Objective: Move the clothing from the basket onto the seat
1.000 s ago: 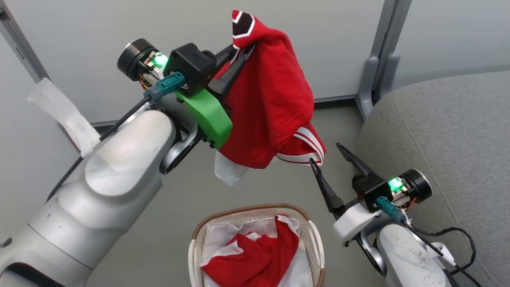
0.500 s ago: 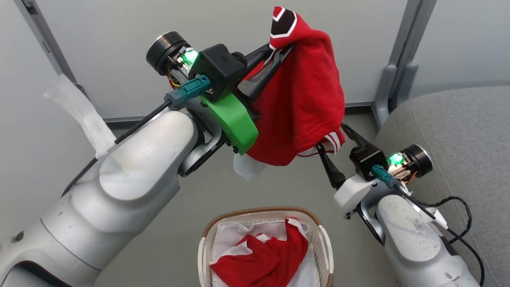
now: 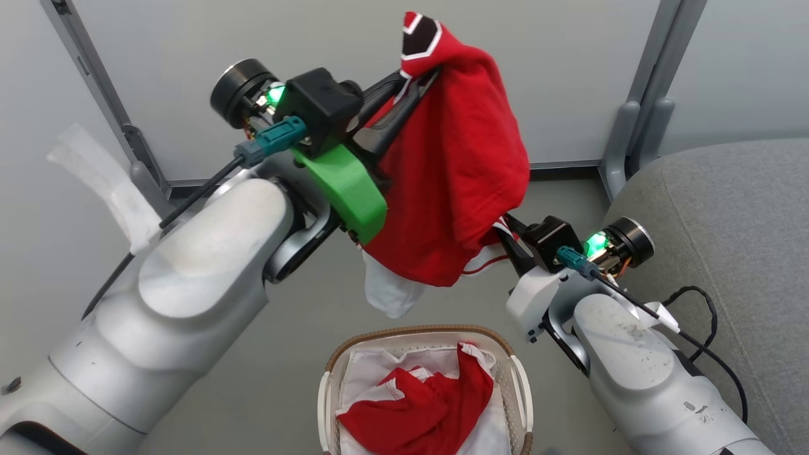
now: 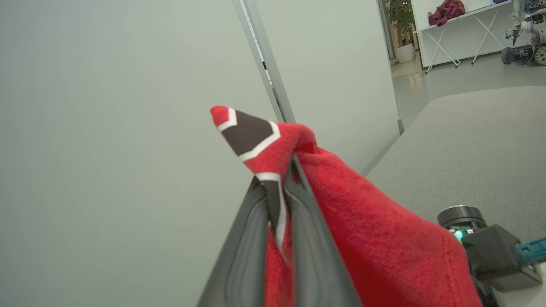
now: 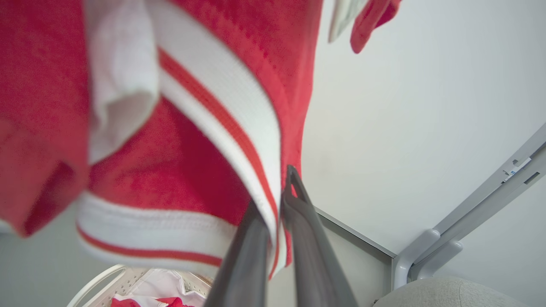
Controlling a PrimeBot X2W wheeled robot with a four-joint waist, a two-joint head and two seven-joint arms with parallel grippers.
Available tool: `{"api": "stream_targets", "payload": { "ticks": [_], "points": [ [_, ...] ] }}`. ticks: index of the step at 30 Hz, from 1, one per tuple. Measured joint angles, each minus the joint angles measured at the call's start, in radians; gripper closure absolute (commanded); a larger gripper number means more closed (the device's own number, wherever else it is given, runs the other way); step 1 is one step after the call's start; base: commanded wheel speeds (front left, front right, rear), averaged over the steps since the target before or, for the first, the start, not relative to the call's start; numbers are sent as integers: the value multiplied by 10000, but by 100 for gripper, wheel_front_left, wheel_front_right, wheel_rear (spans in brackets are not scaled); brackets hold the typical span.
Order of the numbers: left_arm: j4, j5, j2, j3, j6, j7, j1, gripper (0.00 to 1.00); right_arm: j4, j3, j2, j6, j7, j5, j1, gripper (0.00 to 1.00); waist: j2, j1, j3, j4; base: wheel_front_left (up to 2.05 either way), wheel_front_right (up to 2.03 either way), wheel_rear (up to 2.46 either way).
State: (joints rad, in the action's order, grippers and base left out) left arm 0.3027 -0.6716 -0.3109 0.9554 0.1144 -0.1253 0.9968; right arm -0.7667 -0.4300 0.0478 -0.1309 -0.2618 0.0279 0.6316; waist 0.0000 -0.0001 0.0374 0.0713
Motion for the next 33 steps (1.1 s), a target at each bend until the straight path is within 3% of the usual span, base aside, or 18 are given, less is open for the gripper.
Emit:
{"api": "stream_targets", "payload": {
  "ticks": [10,11,12,13,23,33],
  "points": [
    [1244,-504,-662,-368,-240,-343,-896,100,623,435,0,-2,0,84,-58,100,0,0,-171,-328,0,0,0],
    [1317,-564,-690,-399,-267,-414,-977,65,757,516,4,-2,0,84,-69,100,0,0,-190,-369,0,0,0],
    [1383,-585,-711,-424,-272,-491,-1053,51,876,591,4,-2,0,82,-71,100,0,0,-206,-402,0,0,0],
    [1459,-602,-731,-439,-297,-571,-1137,0,1014,671,4,-2,0,81,-71,100,0,0,-225,-441,0,0,0],
    [1618,-742,-499,-552,-546,-1218,-2362,0,2230,1628,117,-4,0,-399,21,100,0,0,-368,-871,0,0,0],
    [1524,-483,378,-589,-702,-1360,-3474,0,3294,2675,1032,-4,0,-861,112,100,0,0,-541,-1790,0,0,0]
  ]
}}
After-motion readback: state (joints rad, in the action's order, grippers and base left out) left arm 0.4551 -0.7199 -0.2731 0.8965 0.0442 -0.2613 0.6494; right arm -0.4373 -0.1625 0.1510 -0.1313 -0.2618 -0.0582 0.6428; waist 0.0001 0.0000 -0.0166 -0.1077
